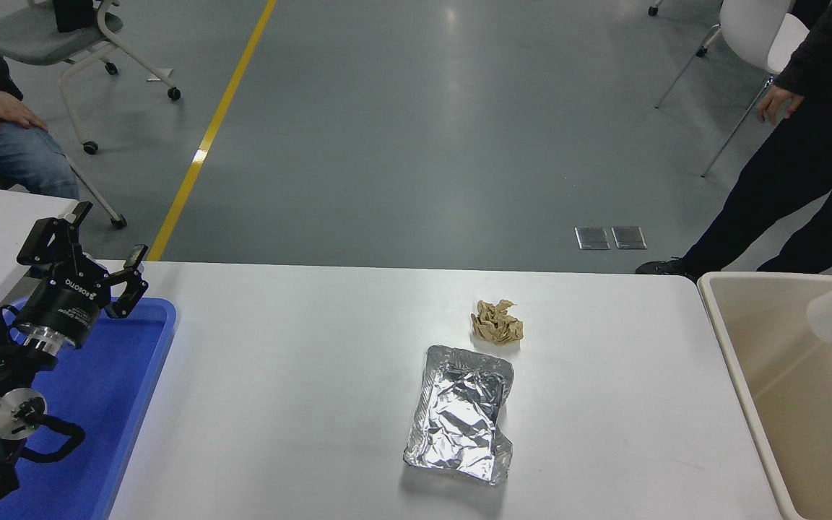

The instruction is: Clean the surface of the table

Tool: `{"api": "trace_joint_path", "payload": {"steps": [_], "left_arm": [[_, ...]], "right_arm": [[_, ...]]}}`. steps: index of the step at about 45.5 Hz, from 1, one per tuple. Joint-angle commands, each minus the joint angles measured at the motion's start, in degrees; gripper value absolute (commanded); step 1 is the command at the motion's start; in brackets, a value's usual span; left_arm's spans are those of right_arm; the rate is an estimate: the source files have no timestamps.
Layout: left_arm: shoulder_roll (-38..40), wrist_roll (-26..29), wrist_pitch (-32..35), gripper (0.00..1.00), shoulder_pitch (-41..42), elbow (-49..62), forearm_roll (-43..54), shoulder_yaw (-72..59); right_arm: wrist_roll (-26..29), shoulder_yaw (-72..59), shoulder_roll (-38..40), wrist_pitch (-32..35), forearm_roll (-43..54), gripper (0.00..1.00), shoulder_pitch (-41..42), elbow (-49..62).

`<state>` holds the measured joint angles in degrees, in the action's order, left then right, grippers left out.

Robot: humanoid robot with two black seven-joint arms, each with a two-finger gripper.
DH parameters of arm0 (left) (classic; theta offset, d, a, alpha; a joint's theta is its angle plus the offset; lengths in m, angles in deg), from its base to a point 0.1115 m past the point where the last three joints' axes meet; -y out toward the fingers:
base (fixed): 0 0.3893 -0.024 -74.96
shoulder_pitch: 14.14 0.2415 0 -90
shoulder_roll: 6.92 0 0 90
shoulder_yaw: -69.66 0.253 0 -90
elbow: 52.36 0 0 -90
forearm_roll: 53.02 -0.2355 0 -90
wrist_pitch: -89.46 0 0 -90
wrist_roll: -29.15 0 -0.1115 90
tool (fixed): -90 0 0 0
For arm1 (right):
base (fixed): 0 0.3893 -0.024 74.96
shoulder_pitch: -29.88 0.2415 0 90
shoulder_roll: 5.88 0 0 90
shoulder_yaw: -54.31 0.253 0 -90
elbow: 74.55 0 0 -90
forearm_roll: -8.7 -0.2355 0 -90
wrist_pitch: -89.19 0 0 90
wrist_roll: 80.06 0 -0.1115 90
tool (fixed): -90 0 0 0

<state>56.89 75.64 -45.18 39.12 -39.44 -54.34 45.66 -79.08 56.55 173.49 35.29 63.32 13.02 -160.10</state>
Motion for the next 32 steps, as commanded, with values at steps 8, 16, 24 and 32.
{"api": "trace_joint_path", "payload": {"steps": [8, 16, 24, 32], "left_arm": [[0.00, 0.00, 0.00, 1.00, 0.00, 0.00, 0.00, 0.00], [0.00, 0.00, 0.00, 1.00, 0.00, 0.00, 0.00, 0.00], [0.00, 0.00, 0.00, 1.00, 0.00, 0.00, 0.00, 0.00], [0.00, 0.00, 0.00, 1.00, 0.00, 0.00, 0.00, 0.00]], "right_arm": [[0.17, -8.04, -7.62, -18.50, -0.22, 0.00, -3.97, 8.11], [0.17, -10.94, -12.54, -27.12, -5.56, 0.00, -7.83, 14.87], [0.17, -12.79, -18.08, -33.80, -12.87, 0.00, -11.61, 22.35], [0.08, -12.79, -23.44, -40.57, -17.79, 0.00, -16.53, 27.71]]}}
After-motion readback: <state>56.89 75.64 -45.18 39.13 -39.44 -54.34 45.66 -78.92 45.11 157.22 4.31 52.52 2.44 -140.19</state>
